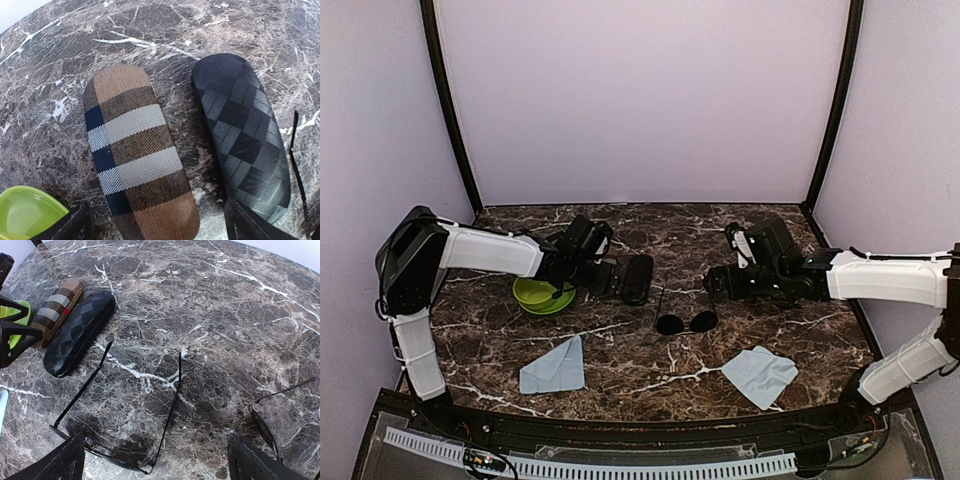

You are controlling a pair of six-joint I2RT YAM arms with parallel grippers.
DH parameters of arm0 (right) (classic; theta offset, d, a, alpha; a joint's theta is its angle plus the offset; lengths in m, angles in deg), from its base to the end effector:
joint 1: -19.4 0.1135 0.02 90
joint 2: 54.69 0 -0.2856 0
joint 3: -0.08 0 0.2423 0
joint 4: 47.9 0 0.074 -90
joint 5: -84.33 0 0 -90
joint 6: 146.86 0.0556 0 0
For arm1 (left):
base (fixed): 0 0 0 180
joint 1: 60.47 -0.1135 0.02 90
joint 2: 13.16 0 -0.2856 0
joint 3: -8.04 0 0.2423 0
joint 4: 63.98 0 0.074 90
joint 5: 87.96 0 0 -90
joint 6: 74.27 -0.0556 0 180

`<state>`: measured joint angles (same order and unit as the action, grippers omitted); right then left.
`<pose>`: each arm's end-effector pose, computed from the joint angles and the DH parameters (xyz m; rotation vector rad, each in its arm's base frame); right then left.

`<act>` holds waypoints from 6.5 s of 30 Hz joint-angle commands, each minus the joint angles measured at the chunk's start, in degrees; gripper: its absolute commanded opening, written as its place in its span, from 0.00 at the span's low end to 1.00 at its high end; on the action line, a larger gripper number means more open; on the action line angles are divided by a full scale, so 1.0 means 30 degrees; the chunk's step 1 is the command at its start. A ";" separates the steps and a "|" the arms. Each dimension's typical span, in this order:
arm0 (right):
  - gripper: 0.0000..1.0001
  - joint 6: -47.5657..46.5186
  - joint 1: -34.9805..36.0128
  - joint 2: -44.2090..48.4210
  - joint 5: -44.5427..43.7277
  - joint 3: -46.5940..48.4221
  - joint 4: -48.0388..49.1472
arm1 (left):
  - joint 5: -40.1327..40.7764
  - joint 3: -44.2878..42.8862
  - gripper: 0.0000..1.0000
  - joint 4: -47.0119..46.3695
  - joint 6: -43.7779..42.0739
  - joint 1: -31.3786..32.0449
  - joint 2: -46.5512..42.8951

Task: Organize the sunglasses
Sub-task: Pick up the sunglasses case from the center of the board, then adjust the sunglasses case.

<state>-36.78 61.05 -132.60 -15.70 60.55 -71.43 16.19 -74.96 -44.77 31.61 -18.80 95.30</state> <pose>0.2221 0.1845 0.2357 -0.3396 2.2742 0.3645 0.3229 -0.2692 0.1903 0.4018 2.2958 -0.2147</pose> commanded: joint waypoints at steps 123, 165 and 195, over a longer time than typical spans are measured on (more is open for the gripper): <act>0.72 0.6052 0.1532 -0.4750 1.7667 -0.1876 2.1341 | -1.6992 1.1891 0.00 -2.0300 0.7139 0.2458 -0.7745; 0.00 0.5696 0.1480 -0.4994 1.8608 -0.2098 2.1116 | -1.6110 1.0869 0.94 -1.8024 0.5835 0.2439 -0.7715; 0.00 0.4143 0.1494 -0.5054 1.9280 -0.2441 2.0630 | -1.7186 1.0444 0.26 -1.8378 0.5631 0.2429 -0.7685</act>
<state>-20.78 65.16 -147.82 40.59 53.49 -10.08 -32.88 -42.96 -96.22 48.33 -11.70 73.10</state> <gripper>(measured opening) 0.629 0.639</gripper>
